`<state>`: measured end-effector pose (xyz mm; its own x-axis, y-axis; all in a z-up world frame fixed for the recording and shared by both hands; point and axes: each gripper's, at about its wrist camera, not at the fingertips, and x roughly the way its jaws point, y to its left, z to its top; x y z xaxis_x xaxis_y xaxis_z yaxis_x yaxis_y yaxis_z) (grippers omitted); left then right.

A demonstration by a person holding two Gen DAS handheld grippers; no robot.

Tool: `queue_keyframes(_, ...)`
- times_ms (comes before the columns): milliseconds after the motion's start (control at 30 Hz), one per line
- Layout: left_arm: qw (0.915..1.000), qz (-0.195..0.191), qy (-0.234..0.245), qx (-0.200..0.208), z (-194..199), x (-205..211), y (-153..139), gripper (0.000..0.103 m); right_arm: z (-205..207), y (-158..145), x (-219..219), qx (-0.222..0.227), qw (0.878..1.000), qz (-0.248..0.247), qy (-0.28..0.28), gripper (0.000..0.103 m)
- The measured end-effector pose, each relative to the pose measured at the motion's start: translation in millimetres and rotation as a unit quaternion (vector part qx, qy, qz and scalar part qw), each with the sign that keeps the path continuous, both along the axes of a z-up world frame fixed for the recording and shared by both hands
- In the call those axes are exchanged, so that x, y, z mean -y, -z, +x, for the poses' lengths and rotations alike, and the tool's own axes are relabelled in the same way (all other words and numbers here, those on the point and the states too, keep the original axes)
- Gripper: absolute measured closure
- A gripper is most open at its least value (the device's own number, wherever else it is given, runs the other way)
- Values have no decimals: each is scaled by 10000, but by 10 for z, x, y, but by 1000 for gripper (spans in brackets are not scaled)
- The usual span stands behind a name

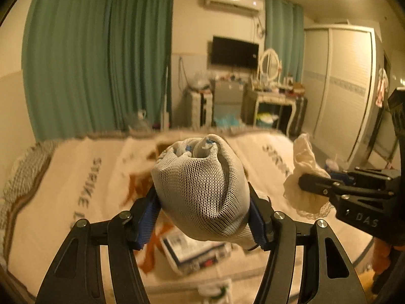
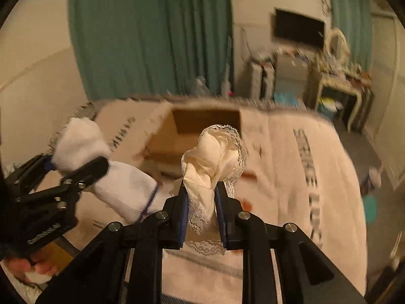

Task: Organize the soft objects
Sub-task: 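Carry both items over the box and open both tools to drop them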

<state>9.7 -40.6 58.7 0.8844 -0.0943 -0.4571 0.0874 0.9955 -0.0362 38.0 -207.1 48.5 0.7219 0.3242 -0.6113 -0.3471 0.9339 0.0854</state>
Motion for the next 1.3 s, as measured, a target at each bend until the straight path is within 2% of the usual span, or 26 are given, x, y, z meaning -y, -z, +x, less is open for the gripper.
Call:
queue_keyframes(167,9993,-109,-130,327,358,-168,-274,42,349,-427,-217,527,9980,-271,-211,84)
queue_keyframes(300,9994,-171,-186,236,828,-278,-279,42,885,-476,-380,533,9979,-229,-303,84)
queue_keyframes(467,9998,-88,-155,-47,1506,-296,65,42,1702,-162,-535,165,9993,-149,-294,84)
queue_keyframes(567,9995,51,-59,-317,1889,-264,392,42,2152,167,-549,-200,9996,-47,-199,84)
queue_keyframes(667,9978,209,-33,-625,2203,-243,721,42,2459,524,-553,-484,9986,-199,-55,83)
queue_keyframes(767,9960,175,34,-878,2388,-254,954,40,2631,806,-533,-723,9970,-262,-73,75)
queue_keyframes(867,9952,266,-60,-941,2473,-265,1050,39,2656,993,-533,-753,9967,-312,-51,55)
queue_keyframes(933,9947,324,-155,-964,2508,-285,1089,32,2690,1066,-489,-729,9970,-238,-42,37)
queue_keyframes(1000,9947,391,-318,-899,2494,-314,1078,26,2703,1100,-472,-680,9974,-237,4,26)
queue_keyframes(1167,9959,385,-332,-746,2375,-320,809,23,2647,974,-409,-554,9980,-306,91,21)
queue_keyframes(1300,9980,425,-277,-380,2062,-274,408,23,2353,557,-311,-201,9991,-284,237,17)
